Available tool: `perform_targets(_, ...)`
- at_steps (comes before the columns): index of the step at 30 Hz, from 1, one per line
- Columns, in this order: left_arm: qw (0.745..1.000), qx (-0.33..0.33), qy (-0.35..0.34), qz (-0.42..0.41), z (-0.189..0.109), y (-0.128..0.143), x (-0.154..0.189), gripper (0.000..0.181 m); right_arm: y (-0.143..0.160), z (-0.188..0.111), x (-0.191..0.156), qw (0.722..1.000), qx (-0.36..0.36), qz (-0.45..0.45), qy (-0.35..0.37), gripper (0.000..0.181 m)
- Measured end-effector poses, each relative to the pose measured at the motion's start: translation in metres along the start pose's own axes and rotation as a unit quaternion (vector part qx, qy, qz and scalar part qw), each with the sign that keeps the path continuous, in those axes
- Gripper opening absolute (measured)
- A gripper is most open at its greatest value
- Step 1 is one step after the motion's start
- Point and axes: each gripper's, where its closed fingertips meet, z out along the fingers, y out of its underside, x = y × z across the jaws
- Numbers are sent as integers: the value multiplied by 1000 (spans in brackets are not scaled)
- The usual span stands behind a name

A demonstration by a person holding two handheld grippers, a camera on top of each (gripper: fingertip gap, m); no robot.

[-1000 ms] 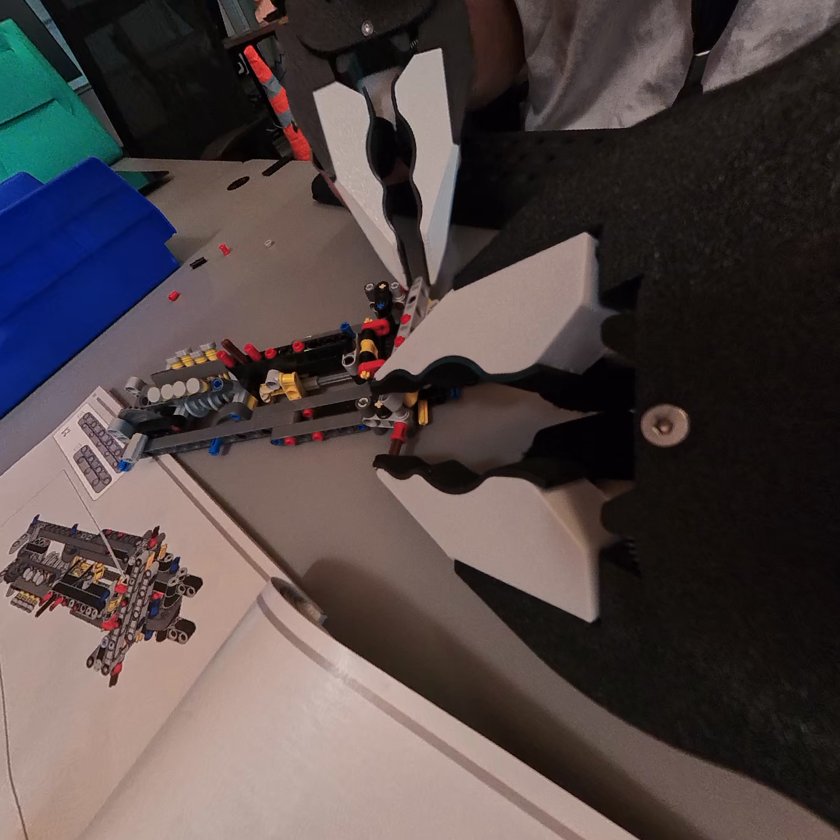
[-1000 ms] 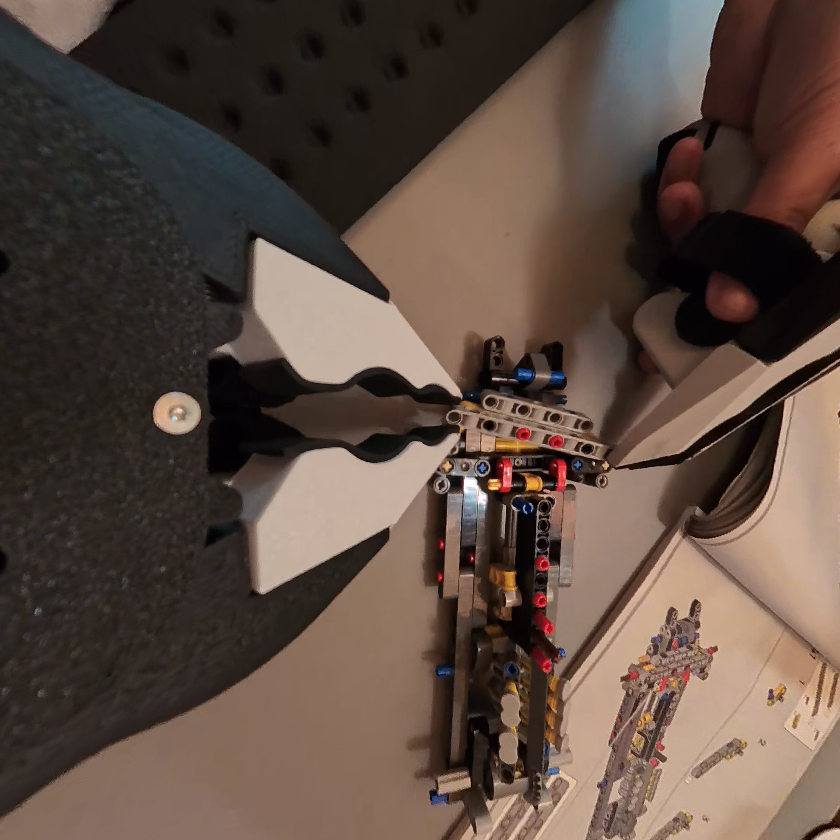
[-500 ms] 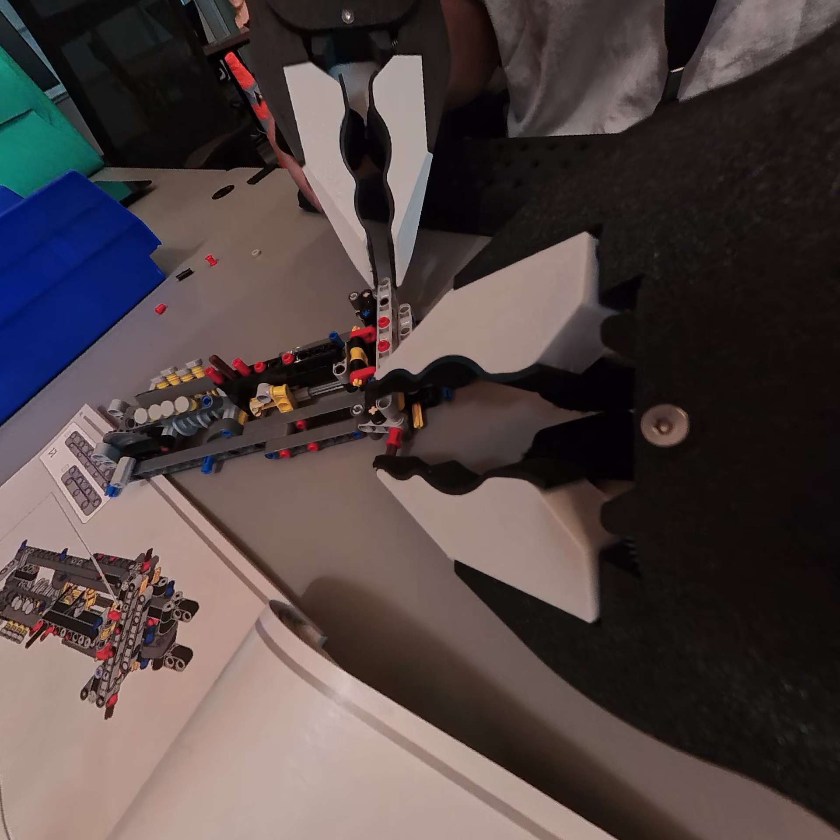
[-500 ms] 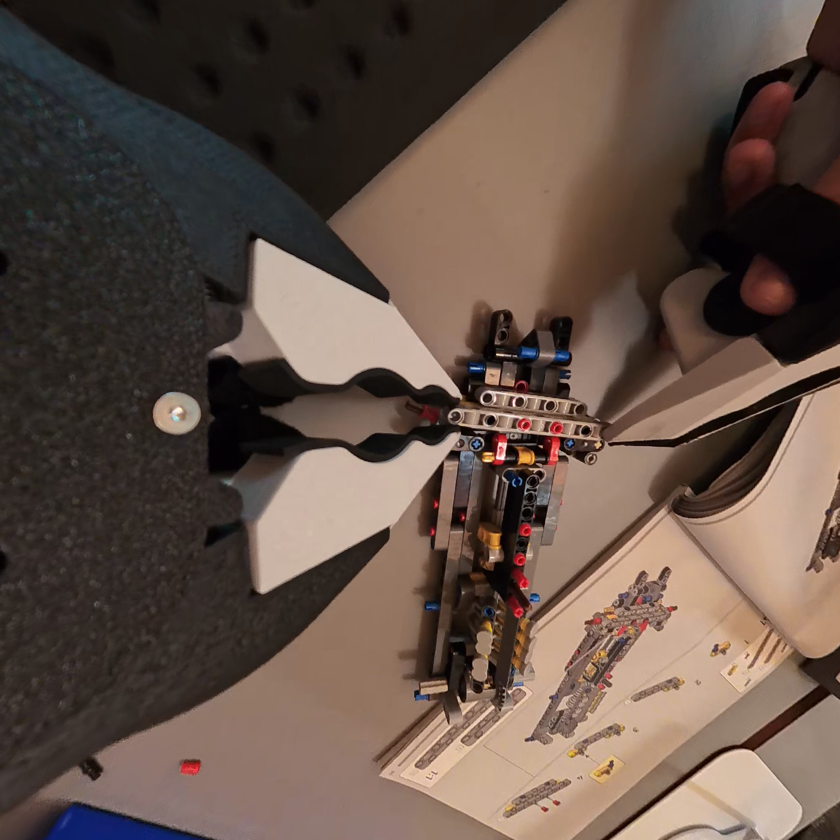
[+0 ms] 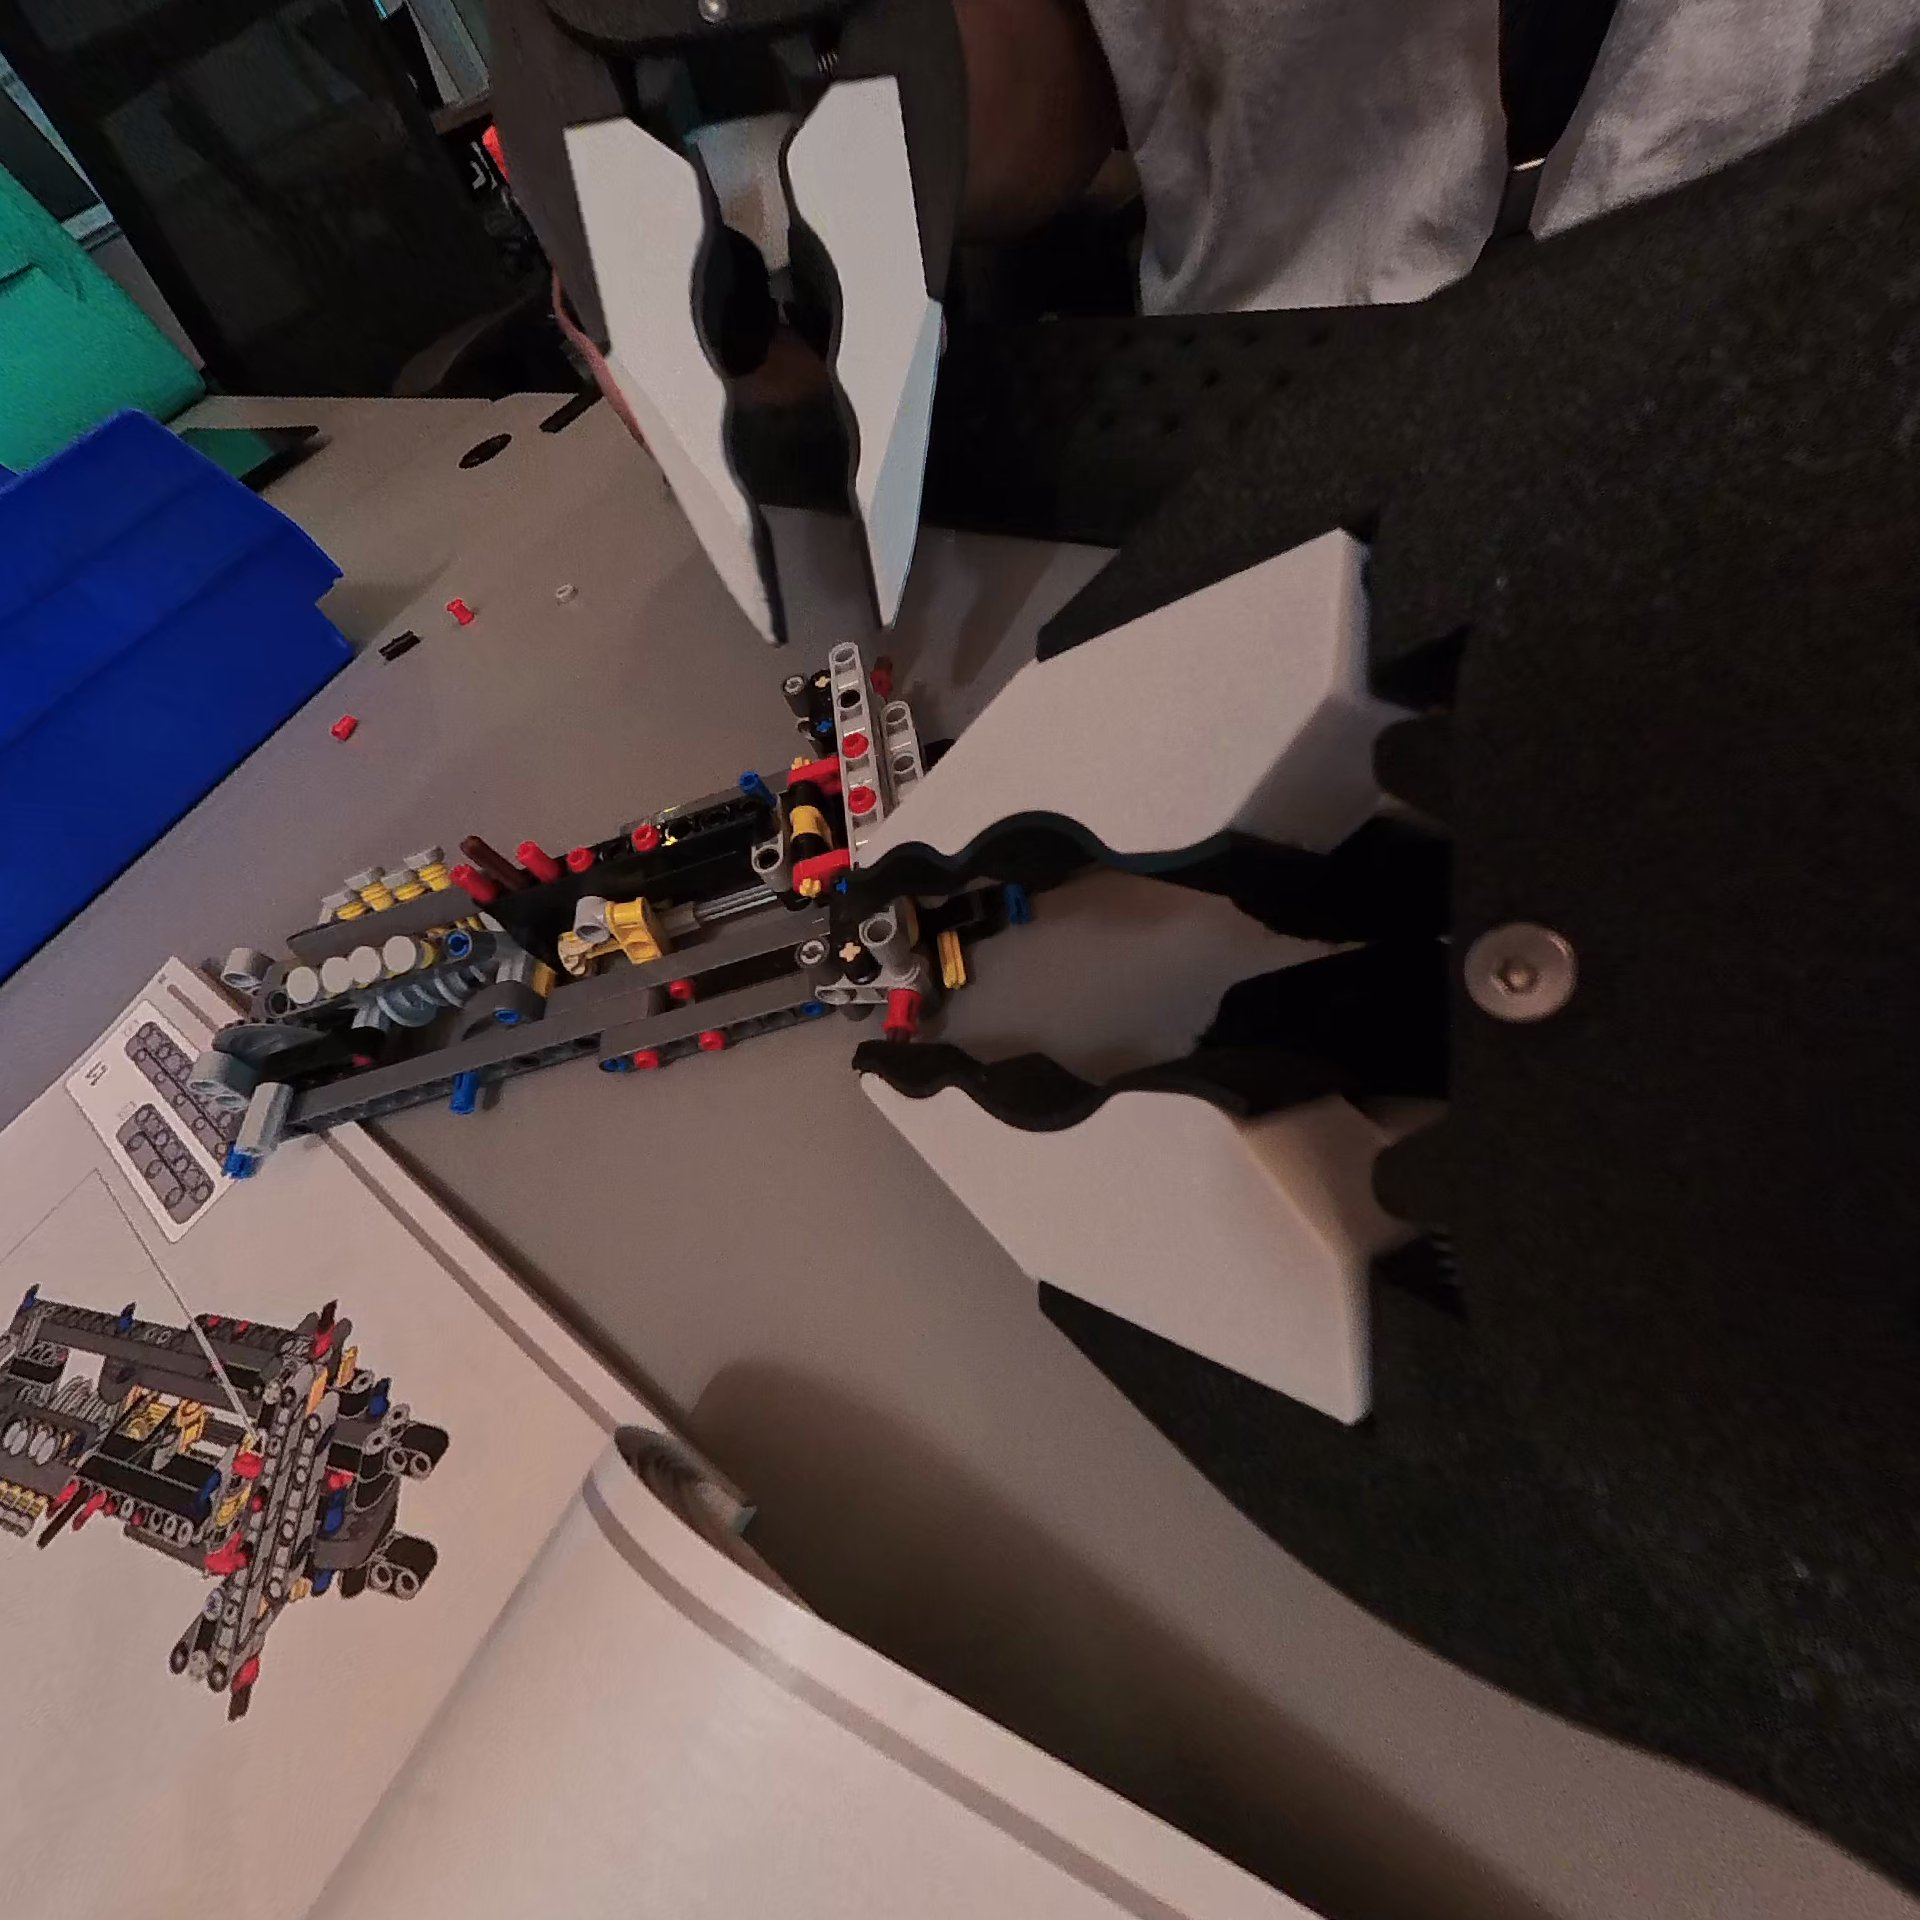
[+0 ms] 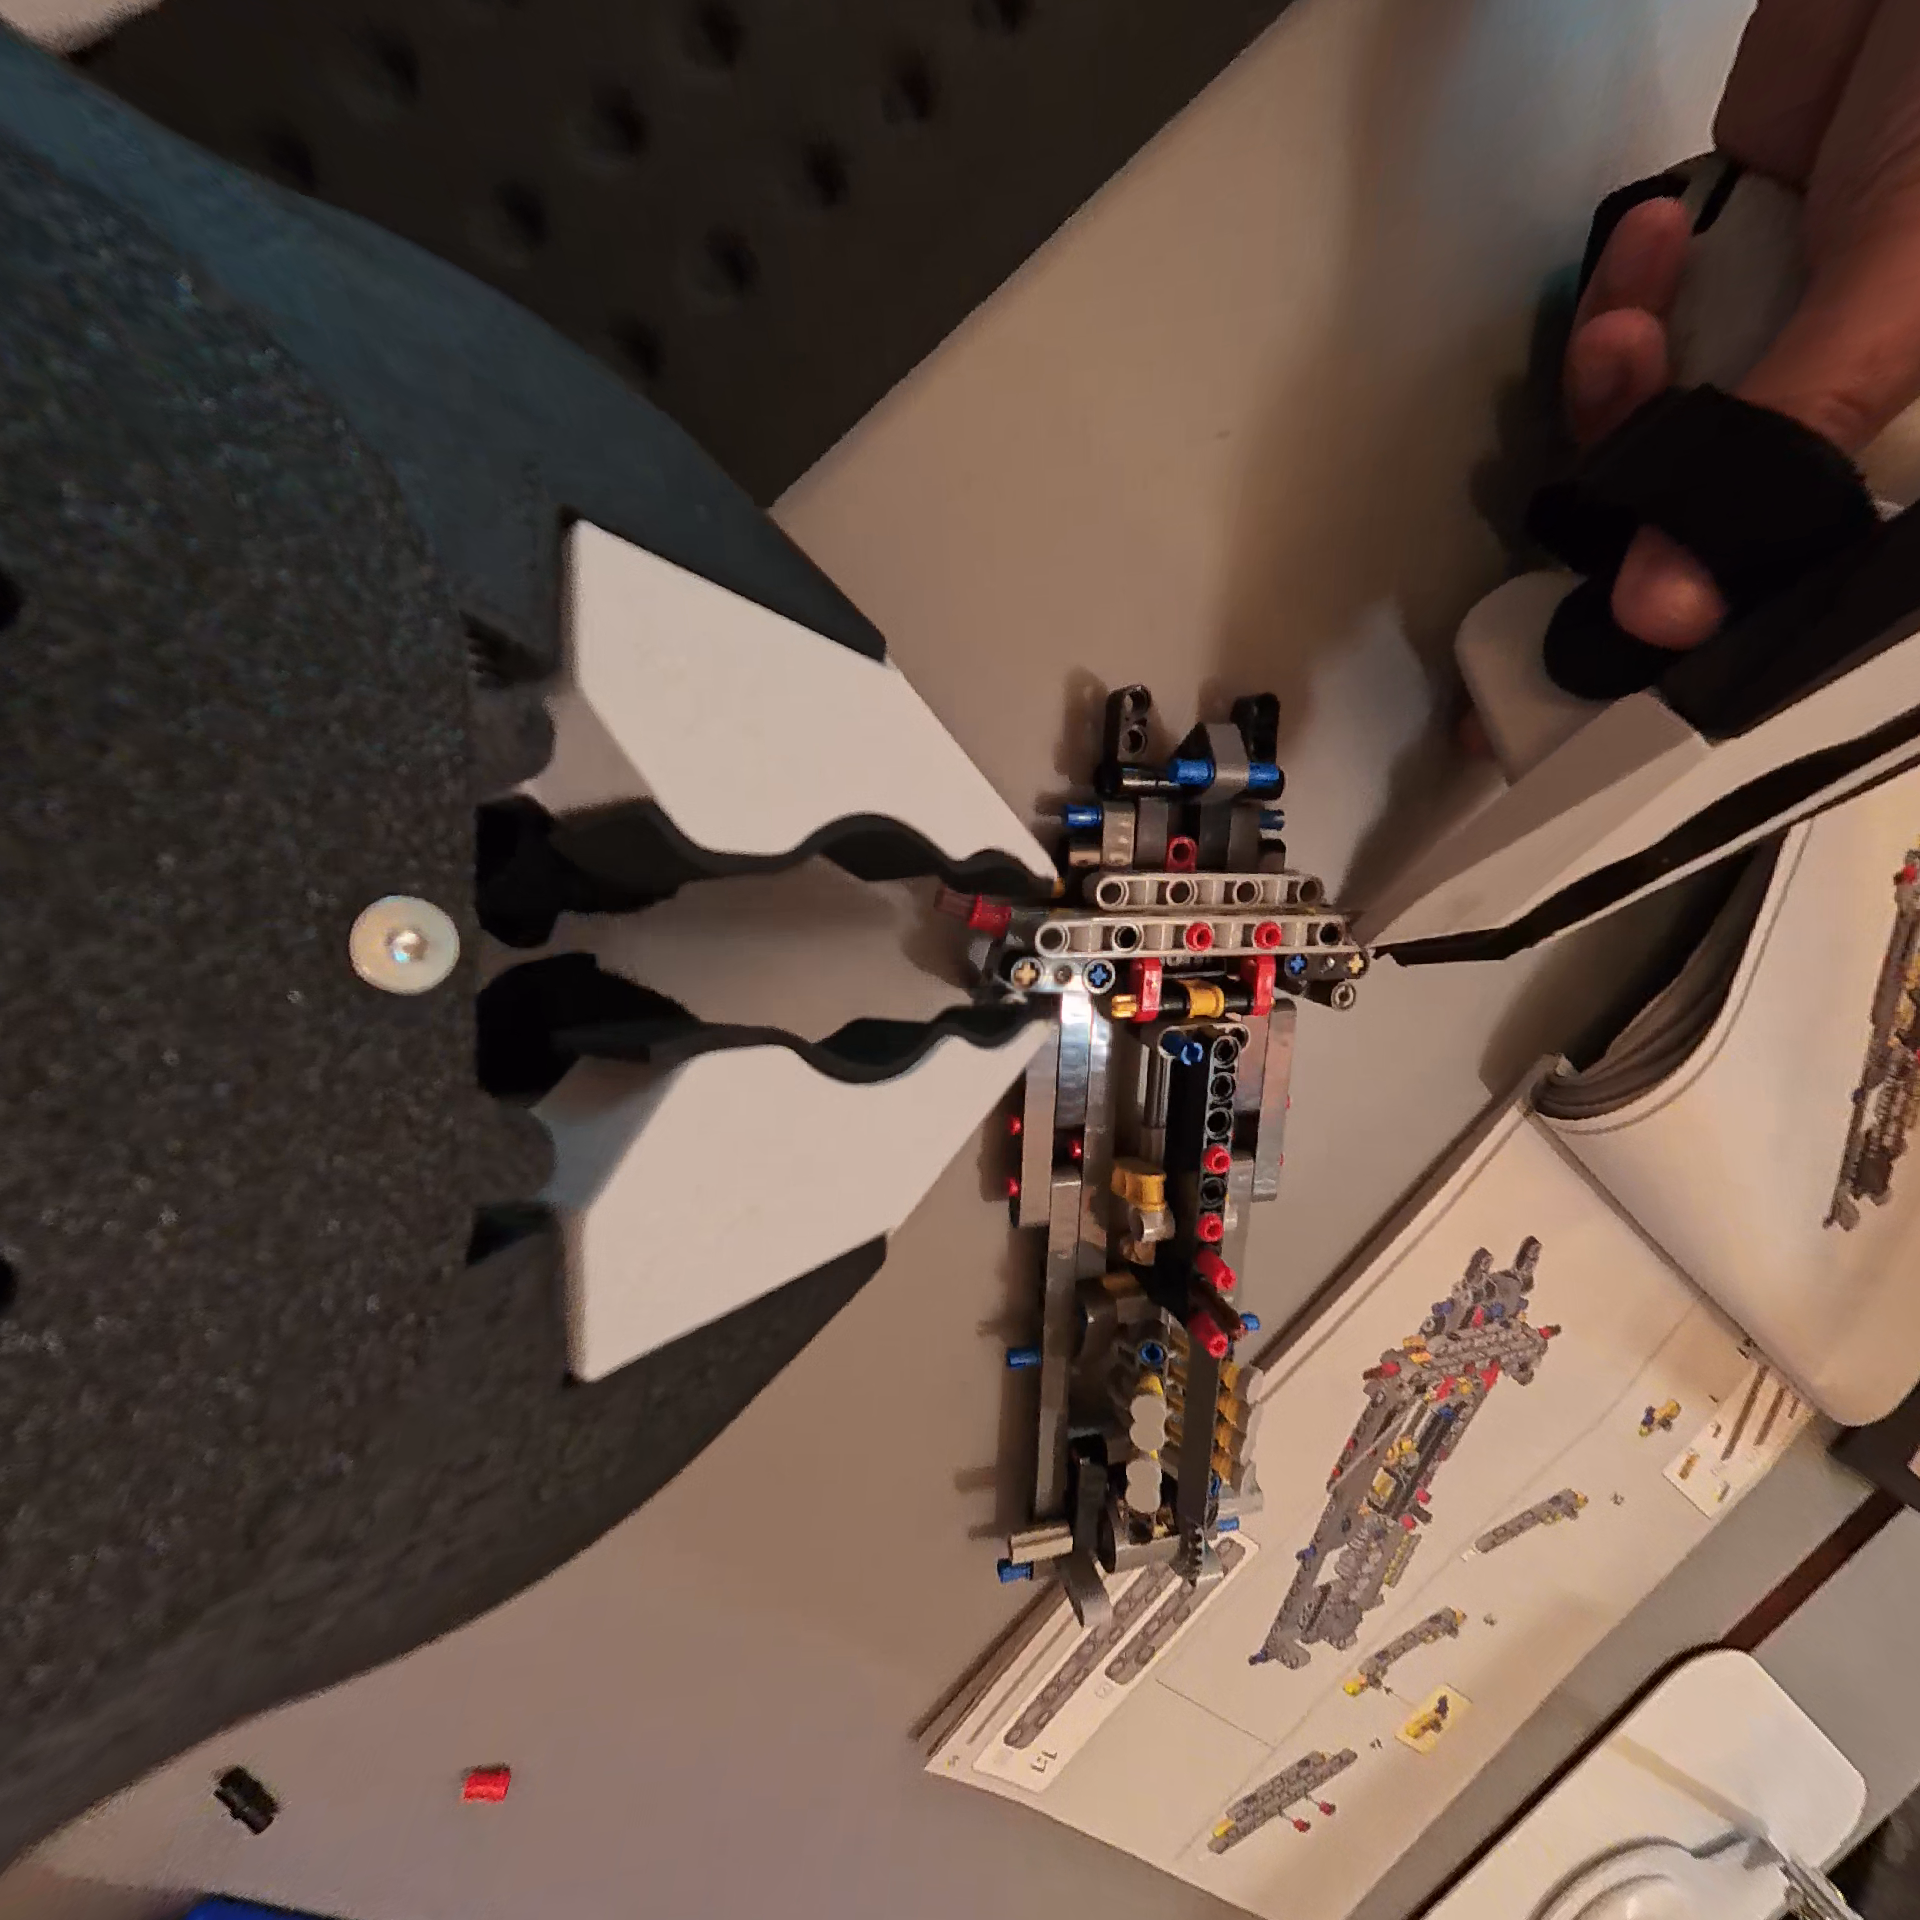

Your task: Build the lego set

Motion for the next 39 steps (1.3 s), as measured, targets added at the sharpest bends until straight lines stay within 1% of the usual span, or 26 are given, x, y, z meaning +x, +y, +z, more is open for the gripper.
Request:
perform_targets(2,1000,0,-1,1,0,0,0,26,2,0,3,1000,5,13,-2,27)
perform_targets(5,1000,-1,-2,2,0,0,0,26,12,10,6,999,-11,37,-16,35)
perform_targets(8,1000,-2,-4,6,0,0,0,26,14,16,3,997,-8,59,-46,29)
perform_targets(11,1000,-2,-5,8,0,0,0,26,16,18,2,996,-12,55,-64,24)
perform_targets(17,1000,-2,-9,19,0,0,2,26,17,20,1,995,-4,28,-99,24)
perform_targets(21,999,-3,-18,32,-1,0,2,26,17,20,0,993,0,27,-118,24)
perform_targets(26,999,-5,-25,34,-1,0,0,27,16,12,1,993,15,4,-116,32)
perform_targets(28,999,-5,-26,36,-1,0,1,28,17,9,4,994,16,-8,-104,37)
perform_targets(32,998,-1,-37,43,-8,-4,-2,31,15,6,5,995,35,-66,-61,45)
perform_targets(34,998,3,-39,49,-14,-6,-2,32,16,4,4,997,31,-60,-43,43)
perform_targets(35,998,1,-33,53,-17,-5,0,32,17,2,7,998,23,-46,-29,38)
perform_targets(36,998,-1,-31,58,-20,-3,1,32,15,0,8,999,32,-32,-25,35)
perform_targets(39,996,-3,-29,81,-25,2,7,32,5,-9,-1,996,64,24,-54,36)
